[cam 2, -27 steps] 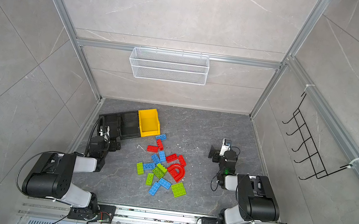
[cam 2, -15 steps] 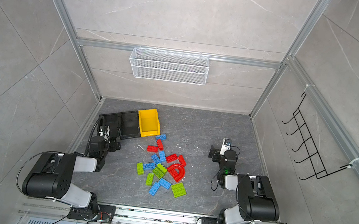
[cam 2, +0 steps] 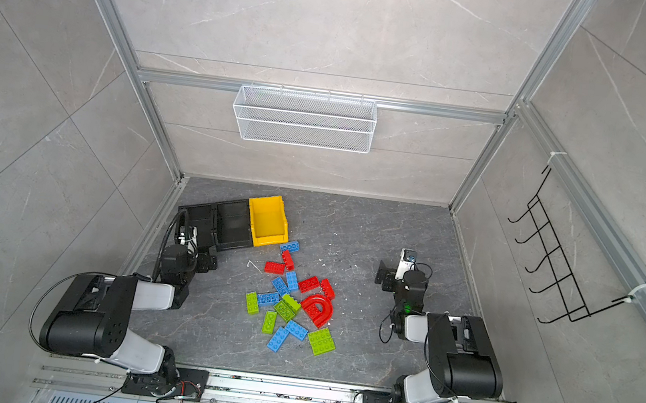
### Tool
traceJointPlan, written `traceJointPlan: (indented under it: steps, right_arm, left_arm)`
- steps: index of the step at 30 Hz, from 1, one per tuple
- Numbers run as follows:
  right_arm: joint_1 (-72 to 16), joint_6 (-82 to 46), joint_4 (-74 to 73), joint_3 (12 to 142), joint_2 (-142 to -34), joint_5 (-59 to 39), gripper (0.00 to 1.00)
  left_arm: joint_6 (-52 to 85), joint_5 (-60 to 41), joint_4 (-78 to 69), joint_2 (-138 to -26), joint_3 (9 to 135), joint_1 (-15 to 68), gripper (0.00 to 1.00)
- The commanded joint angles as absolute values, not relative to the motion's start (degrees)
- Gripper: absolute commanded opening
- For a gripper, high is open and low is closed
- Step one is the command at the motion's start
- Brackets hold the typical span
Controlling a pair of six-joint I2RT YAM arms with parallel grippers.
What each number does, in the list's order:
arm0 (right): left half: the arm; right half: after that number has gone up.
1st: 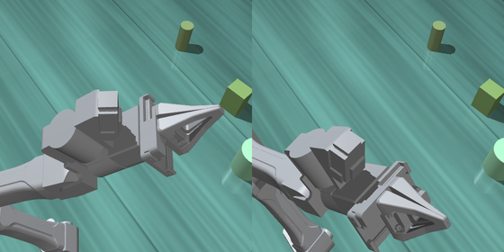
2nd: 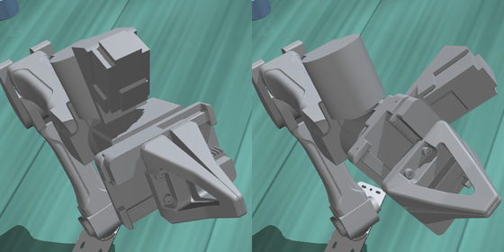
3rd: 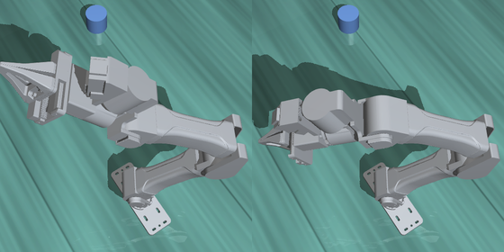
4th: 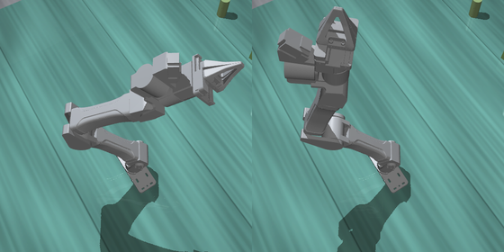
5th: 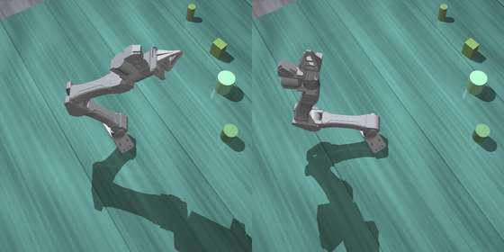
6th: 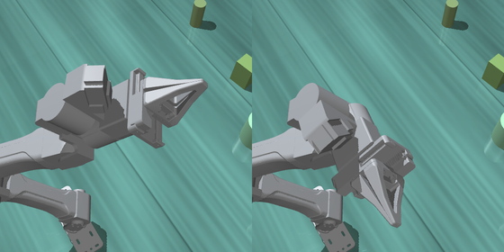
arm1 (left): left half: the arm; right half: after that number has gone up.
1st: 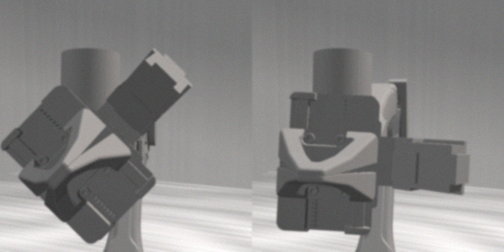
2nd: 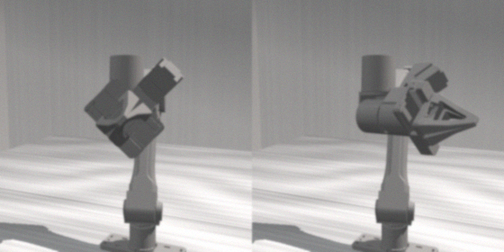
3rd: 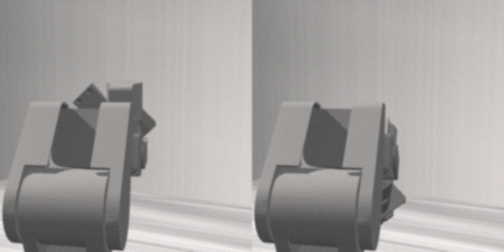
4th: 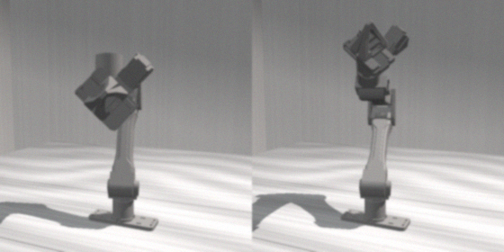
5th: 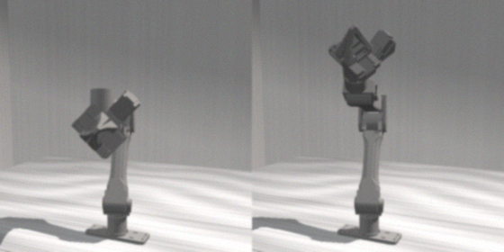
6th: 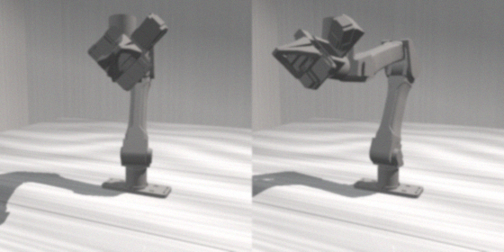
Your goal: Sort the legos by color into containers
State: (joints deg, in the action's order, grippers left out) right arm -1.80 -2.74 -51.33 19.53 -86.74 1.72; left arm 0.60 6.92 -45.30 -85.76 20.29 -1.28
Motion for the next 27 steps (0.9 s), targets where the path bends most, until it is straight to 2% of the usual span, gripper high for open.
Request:
traceJointPlan:
  steps: [1,5,8,11,14,15,18,23,27]
  right_arm:
    - [-2.17,-2.62,-43.93,23.33,-83.77,3.59,0.96]
    - [-4.39,-3.05,-26.62,30.12,-75.83,5.82,0.91]
    - [-6.98,-10.09,-17.06,36.67,-73.04,0.57,0.86]
    - [-16.24,-12.99,-9.26,46.02,-76.40,2.55,0.84]
    - [-26.10,-15.79,-5.24,56.52,-84.24,3.86,0.79]
    - [-28.61,-16.90,-4.11,60.09,-87.63,4.33,0.77]
    - [-35.21,-19.11,-2.76,69.18,-97.03,7.43,0.72]
    - [-43.04,-20.30,-2.66,82.44,-111.68,9.17,0.70]
    - [-46.14,-21.65,0.99,94.37,-122.18,9.06,0.68]
  left_arm:
    - [0.50,6.87,-44.84,-83.56,21.93,-1.67,1.00]
    - [1.74,9.18,-34.05,-74.14,23.29,-1.52,1.00]
    - [8.66,9.41,-23.00,-65.57,26.35,-1.42,1.00]
    - [16.21,5.46,-8.45,-59.27,32.49,-1.19,1.00]
    - [25.61,0.97,-2.18,-56.16,35.42,-0.45,0.99]
    - [28.96,-1.10,-2.64,-55.75,35.02,-0.25,0.95]
    - [31.74,-3.09,-1.27,-54.26,34.88,1.51,0.91]
    - [28.95,4.05,-0.80,-44.08,31.42,6.91,0.91]
    - [27.96,4.69,-3.95,-38.88,26.11,7.71,0.92]
